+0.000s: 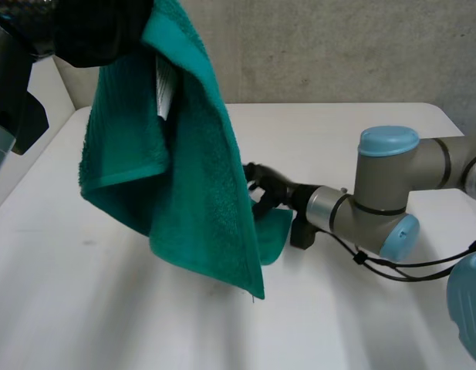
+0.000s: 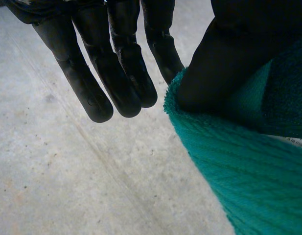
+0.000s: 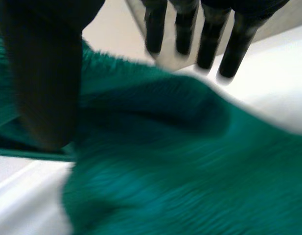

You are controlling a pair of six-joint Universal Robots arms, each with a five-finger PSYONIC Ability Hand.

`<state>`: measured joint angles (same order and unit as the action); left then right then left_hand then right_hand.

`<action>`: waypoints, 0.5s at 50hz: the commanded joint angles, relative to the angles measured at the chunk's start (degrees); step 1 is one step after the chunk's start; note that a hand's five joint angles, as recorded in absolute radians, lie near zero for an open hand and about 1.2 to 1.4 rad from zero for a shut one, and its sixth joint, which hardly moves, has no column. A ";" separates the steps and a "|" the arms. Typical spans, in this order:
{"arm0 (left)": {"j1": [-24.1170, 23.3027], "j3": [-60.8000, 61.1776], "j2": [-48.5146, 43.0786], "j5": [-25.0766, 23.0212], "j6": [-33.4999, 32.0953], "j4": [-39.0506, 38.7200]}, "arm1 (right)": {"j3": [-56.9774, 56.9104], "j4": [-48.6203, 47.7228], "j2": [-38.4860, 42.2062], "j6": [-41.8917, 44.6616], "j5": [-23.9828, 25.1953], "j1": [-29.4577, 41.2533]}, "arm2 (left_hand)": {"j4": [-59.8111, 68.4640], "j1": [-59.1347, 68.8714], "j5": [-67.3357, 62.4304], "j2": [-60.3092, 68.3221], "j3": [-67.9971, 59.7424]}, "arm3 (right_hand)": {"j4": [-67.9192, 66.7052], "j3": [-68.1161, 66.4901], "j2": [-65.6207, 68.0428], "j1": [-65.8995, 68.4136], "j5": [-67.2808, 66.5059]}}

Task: Fold the towel.

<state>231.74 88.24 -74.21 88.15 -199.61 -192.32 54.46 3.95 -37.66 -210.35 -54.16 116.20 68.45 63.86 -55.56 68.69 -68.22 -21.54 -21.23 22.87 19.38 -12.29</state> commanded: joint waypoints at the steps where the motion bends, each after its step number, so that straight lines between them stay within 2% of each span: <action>1: 3.71 0.35 -1.11 -0.17 0.27 -0.33 | -0.84 0.36 -1.27 -1.55 2.65 0.78 | 11.55 16.14 -14.44 11.31 -11.78 | -58.43 -58.74 57.10 60.59 -57.68; 5: 7.22 0.17 -1.99 -0.17 1.76 -0.86 | -1.81 0.62 -3.46 -1.03 1.43 -0.70 | 11.55 16.14 -14.44 11.31 -11.78 | -58.46 -58.77 57.13 60.62 -57.71; 9: 10.30 0.09 -2.08 -0.17 5.35 -1.56 | -0.15 2.46 -12.68 6.16 -9.27 -6.15 | 11.55 16.14 -14.44 11.31 -11.78 | -58.46 -58.77 57.13 60.62 -57.71; 10: 10.92 0.09 -2.08 -0.17 6.06 -1.65 | -0.14 2.47 -12.70 6.18 -9.30 -6.16 | 11.55 16.14 -14.44 11.31 -11.78 | -58.46 -58.77 57.13 60.62 -57.71; 11: 11.54 0.09 -2.08 -0.17 6.77 -1.74 | 3.95 2.73 -20.44 17.84 -17.74 -9.12 | 11.55 16.14 -14.44 11.31 -11.78 | -58.46 -58.77 57.13 60.62 -57.71; 14: 13.99 0.35 -2.17 -0.44 8.96 -1.74 | 6.61 2.55 -24.46 25.13 -21.59 -9.85 | 11.55 16.14 -14.44 11.31 -11.78 | -58.46 -58.77 57.13 60.62 -57.71; 15: 15.13 0.61 -2.34 -0.53 9.75 -1.74 | 9.06 2.47 -28.48 32.47 -24.39 -10.11 | 11.55 16.14 -14.44 11.31 -11.78 | -58.46 -58.77 57.13 60.62 -57.71; 16: 15.67 0.87 -2.52 -0.53 10.20 -1.74 | 9.09 2.47 -28.52 32.55 -24.42 -10.11 | 11.55 16.14 -14.44 11.31 -11.78 | -58.46 -58.77 57.13 60.62 -57.71; 19: 17.78 2.28 -5.50 -0.61 11.69 -1.74 | 15.66 2.81 -38.77 45.35 -26.35 -9.24 | 11.55 16.14 -14.44 11.31 -11.78 | -58.46 -58.77 57.13 60.62 -57.71; 24: 18.48 5.00 -12.88 -0.70 12.75 -1.83 | 20.69 2.99 -43.11 48.02 -26.44 -6.51 | 11.55 16.14 -14.44 11.31 -11.78 | -58.46 -58.77 57.13 60.62 -57.71; 25: 18.49 5.96 -17.07 -0.70 13.01 -2.00 | 22.95 2.99 -44.76 48.02 -26.35 -5.29 | 11.55 16.14 -14.44 11.31 -11.78 | -58.46 -58.77 57.13 60.62 -57.71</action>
<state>248.71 90.22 -79.36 87.58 -188.39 -194.11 67.63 6.76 -72.75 -170.26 -80.04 106.54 68.45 63.86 -55.57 68.73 -68.32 -68.05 -67.55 67.49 56.55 -56.43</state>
